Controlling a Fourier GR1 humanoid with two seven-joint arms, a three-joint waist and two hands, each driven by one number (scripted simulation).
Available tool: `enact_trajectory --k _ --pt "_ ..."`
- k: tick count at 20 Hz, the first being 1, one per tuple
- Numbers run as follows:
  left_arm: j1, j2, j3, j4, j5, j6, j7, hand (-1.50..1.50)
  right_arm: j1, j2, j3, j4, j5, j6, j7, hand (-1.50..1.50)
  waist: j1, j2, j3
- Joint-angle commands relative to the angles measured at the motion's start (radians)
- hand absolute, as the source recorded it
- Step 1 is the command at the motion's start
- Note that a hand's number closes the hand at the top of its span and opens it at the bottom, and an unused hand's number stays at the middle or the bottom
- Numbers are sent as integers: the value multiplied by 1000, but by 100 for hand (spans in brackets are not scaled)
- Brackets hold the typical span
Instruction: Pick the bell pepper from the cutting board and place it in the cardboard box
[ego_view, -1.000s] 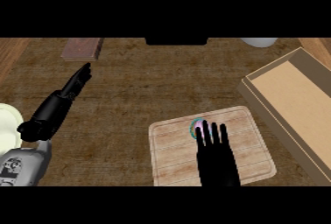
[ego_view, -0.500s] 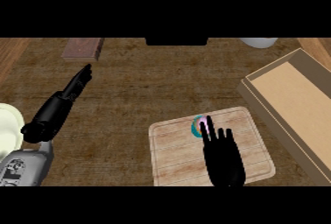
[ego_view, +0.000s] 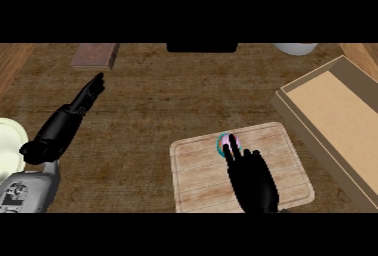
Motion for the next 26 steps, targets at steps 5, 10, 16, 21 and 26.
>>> enact_trajectory --k 5,10,16,21,26 --pt "-25 -38 -31 -49 -9 0 62 0 -126 164 -250 172 -227 -121 -134 150 21 18 5" --pt "-42 -17 4 12 -10 -12 28 0 -238 203 -430 358 -346 -291 -267 150 14 17 4" --pt "60 -10 17 -41 -17 -24 -15 0 -368 215 -407 301 -223 -287 -224 150 10 7 3" --pt "6 -46 1 2 -42 1 13 0 -463 197 -565 138 -285 -185 -117 150 -4 5 3" --pt "36 -15 26 -13 -30 -20 -11 0 -464 173 -757 47 -312 -236 26 150 -8 4 3"
